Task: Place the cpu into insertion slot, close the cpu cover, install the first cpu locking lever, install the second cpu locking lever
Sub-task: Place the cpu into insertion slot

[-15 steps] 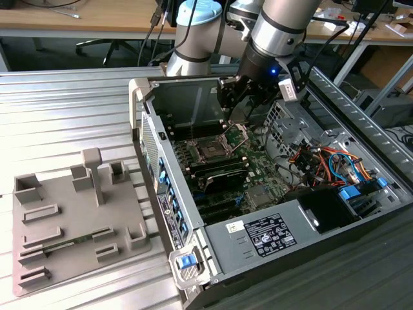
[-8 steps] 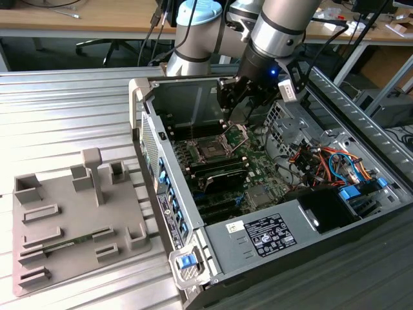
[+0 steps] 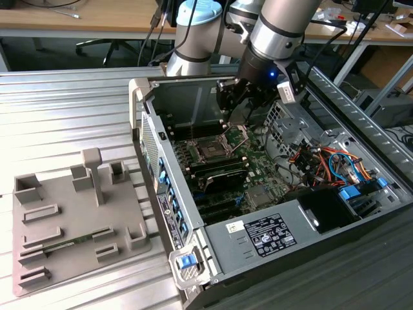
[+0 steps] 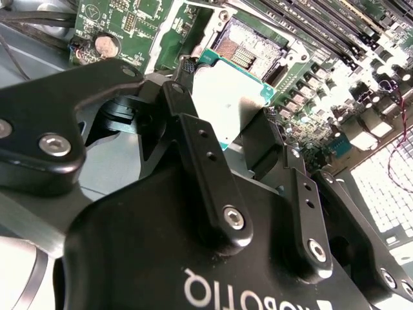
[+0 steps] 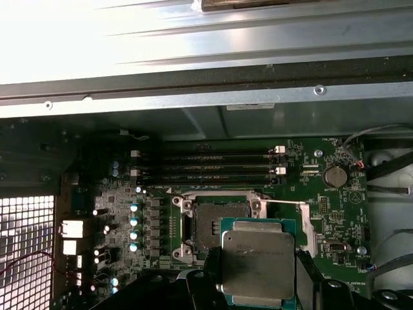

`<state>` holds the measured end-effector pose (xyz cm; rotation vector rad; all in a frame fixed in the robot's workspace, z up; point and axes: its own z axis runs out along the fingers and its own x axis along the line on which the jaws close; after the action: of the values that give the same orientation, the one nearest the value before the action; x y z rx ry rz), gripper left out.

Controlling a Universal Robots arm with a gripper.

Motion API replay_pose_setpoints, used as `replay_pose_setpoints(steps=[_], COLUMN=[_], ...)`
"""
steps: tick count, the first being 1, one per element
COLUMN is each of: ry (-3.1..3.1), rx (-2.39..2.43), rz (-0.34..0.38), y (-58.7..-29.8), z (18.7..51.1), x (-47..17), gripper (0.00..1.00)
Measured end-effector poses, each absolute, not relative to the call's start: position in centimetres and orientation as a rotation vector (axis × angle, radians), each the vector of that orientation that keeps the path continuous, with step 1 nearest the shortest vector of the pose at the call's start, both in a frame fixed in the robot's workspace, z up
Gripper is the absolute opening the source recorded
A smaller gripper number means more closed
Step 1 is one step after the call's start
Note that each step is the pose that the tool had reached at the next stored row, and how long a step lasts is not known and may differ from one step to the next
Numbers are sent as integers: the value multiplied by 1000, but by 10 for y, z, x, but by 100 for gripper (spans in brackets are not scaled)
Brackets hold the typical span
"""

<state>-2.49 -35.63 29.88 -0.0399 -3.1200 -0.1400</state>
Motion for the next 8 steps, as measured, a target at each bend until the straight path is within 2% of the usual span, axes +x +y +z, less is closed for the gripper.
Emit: replay_pose_setpoints(steps=[8], ry=[-3120], rx=[-40], rz=[-140], y=[-357], z=[297], x=[-26], gripper=[54])
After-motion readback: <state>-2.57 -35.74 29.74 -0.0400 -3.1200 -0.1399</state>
